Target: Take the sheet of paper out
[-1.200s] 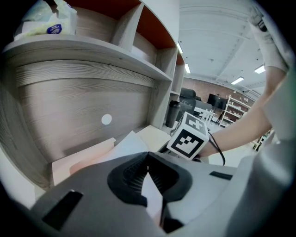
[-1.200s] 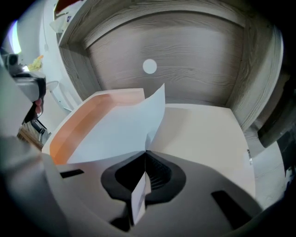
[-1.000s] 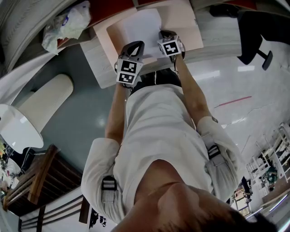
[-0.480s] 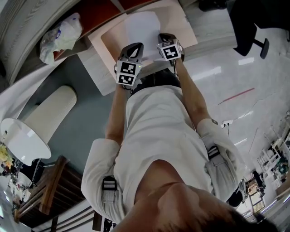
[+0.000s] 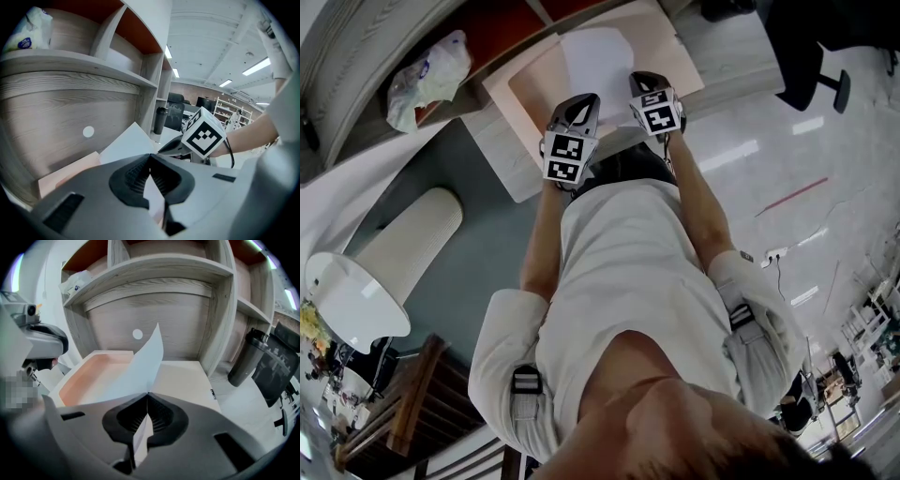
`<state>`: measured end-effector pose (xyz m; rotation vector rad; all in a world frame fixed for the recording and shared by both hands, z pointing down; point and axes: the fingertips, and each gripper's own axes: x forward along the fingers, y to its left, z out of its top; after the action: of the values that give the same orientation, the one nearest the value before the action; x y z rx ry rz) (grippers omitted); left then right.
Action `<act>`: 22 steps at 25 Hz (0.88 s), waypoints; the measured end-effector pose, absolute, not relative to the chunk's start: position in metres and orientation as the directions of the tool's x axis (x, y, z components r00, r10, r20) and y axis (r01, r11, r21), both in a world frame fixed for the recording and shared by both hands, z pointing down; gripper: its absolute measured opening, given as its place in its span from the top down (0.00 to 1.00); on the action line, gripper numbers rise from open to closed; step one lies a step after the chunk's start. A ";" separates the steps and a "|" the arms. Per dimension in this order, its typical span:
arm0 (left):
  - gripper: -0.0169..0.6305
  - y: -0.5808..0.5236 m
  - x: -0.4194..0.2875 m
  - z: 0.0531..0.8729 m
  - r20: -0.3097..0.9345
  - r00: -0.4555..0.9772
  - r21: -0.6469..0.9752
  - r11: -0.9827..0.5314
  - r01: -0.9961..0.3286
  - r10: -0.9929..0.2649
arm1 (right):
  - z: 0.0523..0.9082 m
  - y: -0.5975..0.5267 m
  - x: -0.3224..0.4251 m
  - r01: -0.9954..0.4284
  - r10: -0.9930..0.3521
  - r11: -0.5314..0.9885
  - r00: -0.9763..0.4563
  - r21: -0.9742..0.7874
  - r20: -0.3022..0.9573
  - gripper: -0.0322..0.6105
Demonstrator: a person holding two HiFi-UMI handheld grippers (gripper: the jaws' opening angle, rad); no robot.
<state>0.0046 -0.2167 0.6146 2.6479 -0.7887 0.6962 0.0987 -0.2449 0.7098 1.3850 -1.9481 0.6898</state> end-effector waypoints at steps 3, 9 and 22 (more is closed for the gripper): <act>0.95 -0.212 0.005 0.607 0.510 0.742 0.134 -0.812 -0.568 -0.435 | 0.697 -0.242 0.101 -0.952 -0.635 0.303 -0.228 -0.033 0.738 0.92; 0.95 -0.207 0.000 0.587 0.475 0.753 0.124 -0.812 -0.570 -0.456 | 0.667 -0.235 0.102 -0.956 -0.682 0.292 -0.213 -0.006 0.699 0.92; 0.95 -0.192 -0.022 0.538 0.386 0.770 0.104 -0.805 -0.583 -0.508 | 0.603 -0.219 0.081 -0.952 -0.774 0.302 -0.215 0.050 0.595 0.92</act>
<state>-0.0222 -0.1921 0.5376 2.7471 -0.8587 0.5063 0.0809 -0.2190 0.6033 1.5296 -2.0548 0.4484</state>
